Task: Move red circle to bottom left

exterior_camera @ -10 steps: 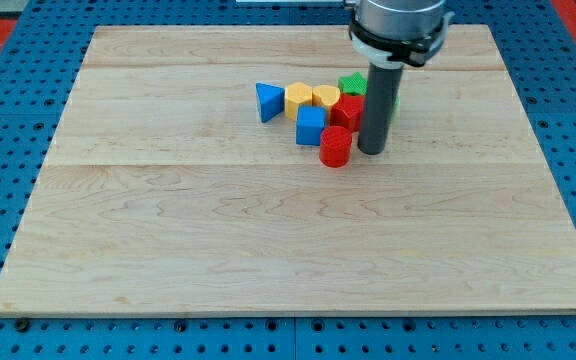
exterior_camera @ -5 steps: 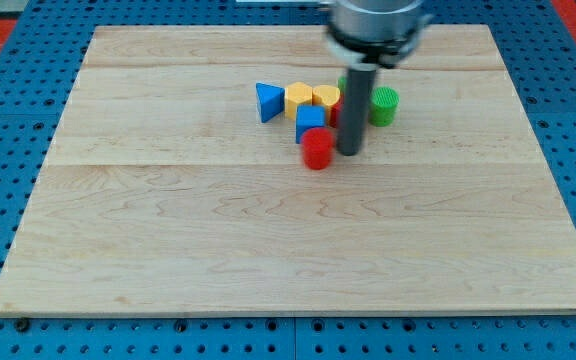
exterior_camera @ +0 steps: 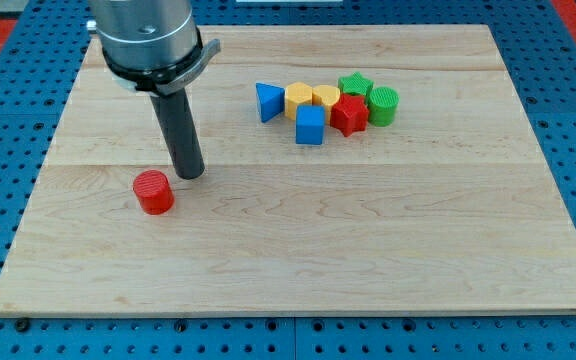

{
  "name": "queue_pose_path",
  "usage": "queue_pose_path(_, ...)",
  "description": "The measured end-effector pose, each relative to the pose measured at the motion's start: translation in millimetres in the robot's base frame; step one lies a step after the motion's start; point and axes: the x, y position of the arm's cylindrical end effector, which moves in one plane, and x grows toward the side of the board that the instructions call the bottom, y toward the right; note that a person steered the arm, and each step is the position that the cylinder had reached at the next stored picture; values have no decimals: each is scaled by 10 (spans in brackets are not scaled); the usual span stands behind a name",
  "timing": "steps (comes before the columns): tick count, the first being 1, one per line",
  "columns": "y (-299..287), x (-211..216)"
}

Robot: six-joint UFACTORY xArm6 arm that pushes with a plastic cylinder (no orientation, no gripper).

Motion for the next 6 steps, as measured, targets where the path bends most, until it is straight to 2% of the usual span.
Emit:
queue_pose_path(1, -645, 139)
queue_pose_path(2, -815, 139)
queue_pose_path(4, -125, 179)
queue_pose_path(5, -277, 552)
queue_pose_path(6, -704, 567)
